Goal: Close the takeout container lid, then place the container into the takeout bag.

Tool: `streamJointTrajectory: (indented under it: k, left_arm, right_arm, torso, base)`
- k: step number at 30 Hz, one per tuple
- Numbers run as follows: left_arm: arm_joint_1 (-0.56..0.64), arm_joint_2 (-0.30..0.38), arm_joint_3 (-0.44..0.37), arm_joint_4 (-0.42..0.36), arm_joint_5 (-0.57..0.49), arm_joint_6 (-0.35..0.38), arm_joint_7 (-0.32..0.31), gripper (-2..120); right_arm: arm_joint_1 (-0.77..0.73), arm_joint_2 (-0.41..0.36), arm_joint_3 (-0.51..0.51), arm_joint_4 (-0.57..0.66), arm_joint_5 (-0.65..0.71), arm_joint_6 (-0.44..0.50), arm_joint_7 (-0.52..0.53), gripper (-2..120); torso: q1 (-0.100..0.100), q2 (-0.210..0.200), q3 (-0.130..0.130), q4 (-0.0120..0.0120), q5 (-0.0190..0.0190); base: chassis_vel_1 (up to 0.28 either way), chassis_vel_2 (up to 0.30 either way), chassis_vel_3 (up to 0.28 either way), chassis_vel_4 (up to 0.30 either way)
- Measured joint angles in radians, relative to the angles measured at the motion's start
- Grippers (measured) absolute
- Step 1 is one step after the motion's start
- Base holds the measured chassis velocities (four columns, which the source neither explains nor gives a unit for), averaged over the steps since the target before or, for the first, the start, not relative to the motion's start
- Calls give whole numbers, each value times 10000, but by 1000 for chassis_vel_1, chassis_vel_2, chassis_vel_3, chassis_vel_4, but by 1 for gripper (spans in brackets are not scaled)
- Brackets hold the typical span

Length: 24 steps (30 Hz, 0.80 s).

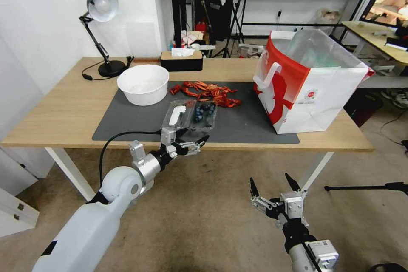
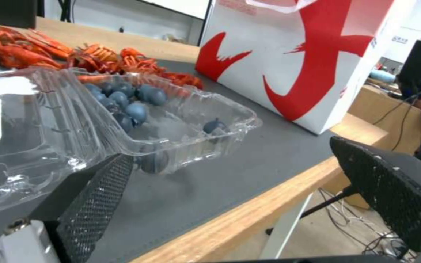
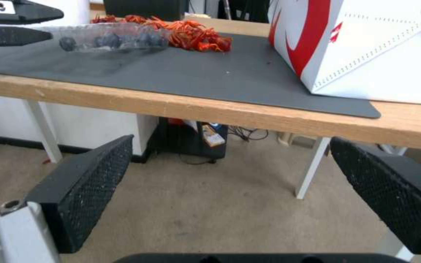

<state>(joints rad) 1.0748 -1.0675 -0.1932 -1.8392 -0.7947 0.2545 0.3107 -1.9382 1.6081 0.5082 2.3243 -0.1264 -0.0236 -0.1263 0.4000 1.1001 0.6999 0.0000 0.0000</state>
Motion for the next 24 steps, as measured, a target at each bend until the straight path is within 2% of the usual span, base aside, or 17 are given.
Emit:
streamJointTrajectory:
  k: [14, 24]
  left_arm:
    - [-85, -189, 378, 34, 123, -31, -61, 100]
    - [7, -49, 332, 78, 117, -31, -15, 100]
  right_arm:
    - [-70, 0, -27, -11, -137, 77, 0, 100]
    - [-122, 0, -58, 25, -227, 106, 0, 100]
  torso:
    - [0, -2, 0, 0, -1]
    - [0, -1, 0, 0, 0]
  base:
    - [0, 0, 0, 0]
    - [0, 0, 0, 0]
